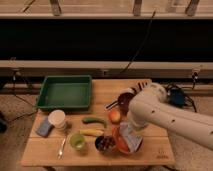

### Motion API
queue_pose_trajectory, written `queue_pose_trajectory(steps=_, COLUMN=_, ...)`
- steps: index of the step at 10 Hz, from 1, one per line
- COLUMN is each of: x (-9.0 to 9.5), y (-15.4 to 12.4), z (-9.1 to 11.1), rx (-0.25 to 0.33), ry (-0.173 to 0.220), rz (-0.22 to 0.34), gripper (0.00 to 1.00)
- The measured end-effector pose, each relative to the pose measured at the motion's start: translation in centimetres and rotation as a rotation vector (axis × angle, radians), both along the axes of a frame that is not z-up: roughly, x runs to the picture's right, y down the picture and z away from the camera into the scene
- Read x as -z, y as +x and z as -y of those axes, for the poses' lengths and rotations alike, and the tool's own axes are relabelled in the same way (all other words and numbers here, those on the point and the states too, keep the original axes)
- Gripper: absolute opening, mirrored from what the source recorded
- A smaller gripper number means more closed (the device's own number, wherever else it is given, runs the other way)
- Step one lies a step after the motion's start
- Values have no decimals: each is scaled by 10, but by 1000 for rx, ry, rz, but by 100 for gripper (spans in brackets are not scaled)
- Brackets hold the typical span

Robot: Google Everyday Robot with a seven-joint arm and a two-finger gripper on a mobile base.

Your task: Place grapes in paper cup

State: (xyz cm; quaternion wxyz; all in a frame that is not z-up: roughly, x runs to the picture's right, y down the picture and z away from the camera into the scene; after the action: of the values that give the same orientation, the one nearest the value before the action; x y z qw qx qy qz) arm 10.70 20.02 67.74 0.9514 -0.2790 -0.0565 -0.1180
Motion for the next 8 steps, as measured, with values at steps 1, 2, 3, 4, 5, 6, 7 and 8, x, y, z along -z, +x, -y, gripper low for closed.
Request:
queue_pose_trajectory(steps=1, x=-3, y=-25, z=-14, rx=28, ry=-6, rz=33, gripper=65)
queue_pose_trajectory(steps=2, x=-5, y=-41, z=-25, rx=50, ry=-11, rz=56, gripper=65)
queue_pose_trajectory(steps=3, x=-7, y=-62, z=-43, rx=78, ry=-21, rz=91, gripper=65)
queue_pose_trajectory(steps=4, x=-11, y=-75, z=-58, rx=100, ry=-31, rz=115, gripper=65)
queue_pose_trajectory(steps=5, x=-13, y=-82, z=-67, rx=118, ry=-38, rz=130, gripper=65)
queue_pose_trajectory(steps=6, x=-13, y=-88, z=-75, rx=135, ry=-48, rz=147, gripper=65)
queue_pose_trajectory(steps=7, x=-10, y=-90, z=-77, rx=146, ry=-54, rz=160, gripper=65)
queue_pose_trajectory(steps=8, x=-7, y=-92, z=-79, rx=152, ry=-59, rz=168, gripper=65)
